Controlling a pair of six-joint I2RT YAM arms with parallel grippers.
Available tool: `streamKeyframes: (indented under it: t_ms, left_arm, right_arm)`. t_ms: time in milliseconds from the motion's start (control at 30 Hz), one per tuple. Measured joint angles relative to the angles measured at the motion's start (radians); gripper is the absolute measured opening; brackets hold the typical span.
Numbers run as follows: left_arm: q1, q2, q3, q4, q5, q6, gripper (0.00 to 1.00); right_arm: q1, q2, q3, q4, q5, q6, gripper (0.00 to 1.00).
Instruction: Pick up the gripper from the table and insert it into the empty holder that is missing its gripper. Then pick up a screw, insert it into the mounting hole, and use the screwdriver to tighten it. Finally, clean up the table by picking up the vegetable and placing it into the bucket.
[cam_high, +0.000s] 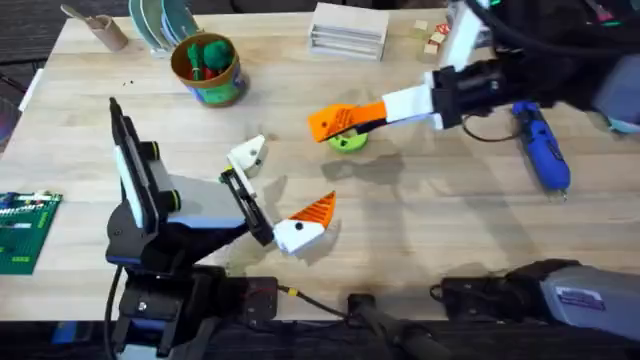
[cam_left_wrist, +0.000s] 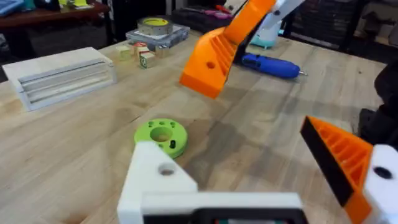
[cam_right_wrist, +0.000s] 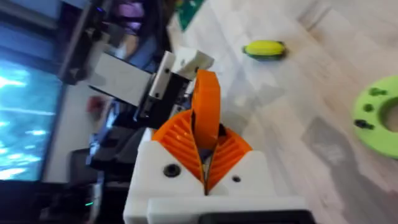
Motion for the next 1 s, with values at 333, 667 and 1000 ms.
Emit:
streamKeyframes:
  t_ms: [333,667,1000]
  left_arm:
    - [0.0,0.0,0.0,0.0,0.0,0.0,0.993]
    - [0.0,0.0,0.0,0.0,0.003,0.0,0.992]
    - [0.0,0.0,0.0,0.0,0.002,0.0,0.992]
  right_arm:
    - [0.063,0.273,-0.003,0.173,-0.266,0.092,0.018]
    - [0.194,0.333,-0.003,0.513,-0.311,0.321,0.017]
    - [0.202,0.365,-0.003,0.535,-0.311,0.408,0.016]
